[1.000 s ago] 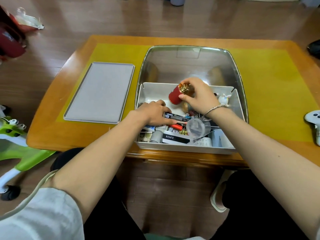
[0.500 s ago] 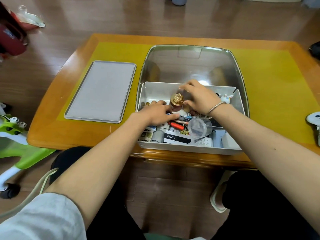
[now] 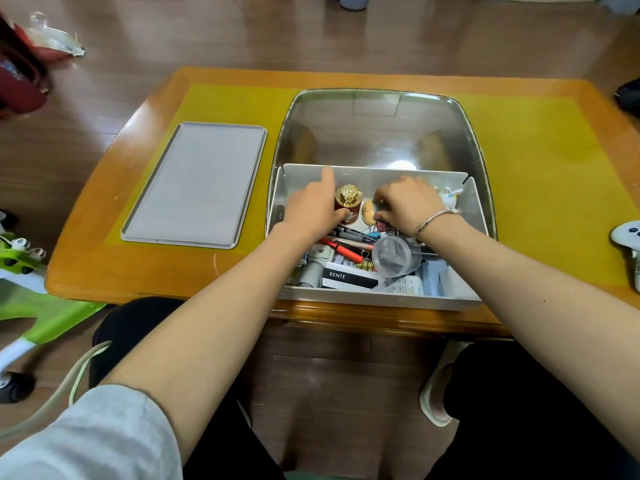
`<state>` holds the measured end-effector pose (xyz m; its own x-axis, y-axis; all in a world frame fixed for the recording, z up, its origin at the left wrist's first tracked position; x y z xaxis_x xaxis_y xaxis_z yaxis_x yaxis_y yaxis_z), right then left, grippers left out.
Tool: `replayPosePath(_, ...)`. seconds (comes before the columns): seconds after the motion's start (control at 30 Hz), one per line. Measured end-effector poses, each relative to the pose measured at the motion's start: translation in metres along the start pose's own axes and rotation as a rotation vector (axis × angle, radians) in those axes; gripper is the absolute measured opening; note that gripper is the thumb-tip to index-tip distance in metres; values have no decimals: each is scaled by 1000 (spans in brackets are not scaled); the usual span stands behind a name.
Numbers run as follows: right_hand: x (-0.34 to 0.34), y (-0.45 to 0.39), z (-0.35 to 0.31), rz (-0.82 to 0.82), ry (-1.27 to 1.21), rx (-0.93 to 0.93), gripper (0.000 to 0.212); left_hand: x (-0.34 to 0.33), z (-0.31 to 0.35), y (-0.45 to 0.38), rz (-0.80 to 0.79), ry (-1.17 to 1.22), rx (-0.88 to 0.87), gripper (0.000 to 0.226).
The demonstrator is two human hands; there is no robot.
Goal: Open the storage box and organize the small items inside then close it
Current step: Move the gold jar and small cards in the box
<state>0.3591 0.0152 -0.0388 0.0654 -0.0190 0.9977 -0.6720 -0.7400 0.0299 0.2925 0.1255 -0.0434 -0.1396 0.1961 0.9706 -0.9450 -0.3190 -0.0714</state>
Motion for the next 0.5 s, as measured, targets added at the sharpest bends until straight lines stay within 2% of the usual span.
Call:
replayPosePath(0.17, -1, -2, -1, -3, 51, -10, 20, -11, 10, -4, -46, -8, -113, 62)
replayPosePath(0.5, 0, 4, 3, 20, 99, -77, 24, -16, 17, -10, -4, -11, -110, 41)
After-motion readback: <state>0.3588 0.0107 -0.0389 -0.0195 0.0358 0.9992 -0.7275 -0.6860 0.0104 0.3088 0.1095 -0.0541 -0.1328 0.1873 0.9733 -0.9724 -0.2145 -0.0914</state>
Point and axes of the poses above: each hand's wrist, its own y-axis away from the middle knuckle, its own x-axis out of the back of the hand, z = x × y, the point moved 10 cm from there along -y, towards the middle knuckle, and after that the axes turned 7 degrees about -y, right-handed, at the moved point
